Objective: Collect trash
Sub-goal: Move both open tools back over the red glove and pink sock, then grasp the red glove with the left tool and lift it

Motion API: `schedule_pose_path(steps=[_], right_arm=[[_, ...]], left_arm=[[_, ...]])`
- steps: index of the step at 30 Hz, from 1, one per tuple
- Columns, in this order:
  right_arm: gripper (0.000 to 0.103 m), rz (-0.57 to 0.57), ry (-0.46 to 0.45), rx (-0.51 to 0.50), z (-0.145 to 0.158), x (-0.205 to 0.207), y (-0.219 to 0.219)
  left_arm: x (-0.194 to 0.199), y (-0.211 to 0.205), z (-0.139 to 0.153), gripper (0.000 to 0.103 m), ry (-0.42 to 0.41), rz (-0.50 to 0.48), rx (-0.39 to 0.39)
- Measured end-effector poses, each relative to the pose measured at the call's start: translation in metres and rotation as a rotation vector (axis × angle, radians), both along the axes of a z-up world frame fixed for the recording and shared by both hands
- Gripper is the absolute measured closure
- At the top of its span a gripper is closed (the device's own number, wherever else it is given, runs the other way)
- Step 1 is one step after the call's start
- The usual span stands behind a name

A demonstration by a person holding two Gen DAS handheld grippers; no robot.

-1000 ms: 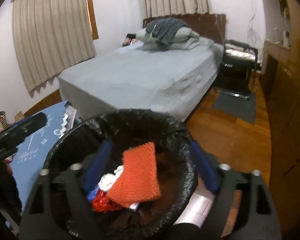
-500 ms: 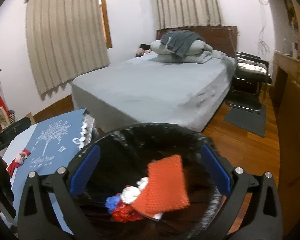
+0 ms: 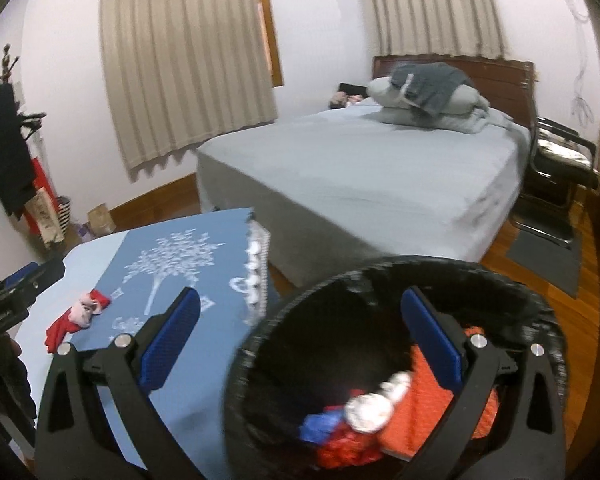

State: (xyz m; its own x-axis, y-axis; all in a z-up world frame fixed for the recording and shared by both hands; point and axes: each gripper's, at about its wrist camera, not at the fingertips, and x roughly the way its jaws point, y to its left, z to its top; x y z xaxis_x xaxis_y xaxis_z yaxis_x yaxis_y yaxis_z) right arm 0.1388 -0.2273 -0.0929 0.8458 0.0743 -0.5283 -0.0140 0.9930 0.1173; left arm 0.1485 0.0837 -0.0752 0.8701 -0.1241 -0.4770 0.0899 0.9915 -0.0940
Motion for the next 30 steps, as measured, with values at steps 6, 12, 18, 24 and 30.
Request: schedule_pose_path(steps=[6,12,18,24,30], right_arm=[[0.005,0.075,0.011,-0.003,-0.007,0.023,0.051],[0.005,0.125,0.031,-0.006,-0.018,0.044,0.095],[0.005,0.144,0.063,-0.016,-0.035,0.06,0.129],[0.005,0.174,0.087,-0.042,-0.048,0.069,0.152],[0.005,0.185,0.107,-0.058,-0.057,0.071,0.161]], left_arm=[[-0.001,0.049,-0.01,0.006,0.013,0.08,0.019],[0.001,0.098,-0.025,0.006,0.041,0.153,0.045],[0.008,0.135,-0.047,0.006,0.078,0.215,0.062],[0.016,0.161,-0.069,0.009,0.138,0.261,0.053],[0.023,0.173,-0.085,0.01,0.183,0.271,0.017]])
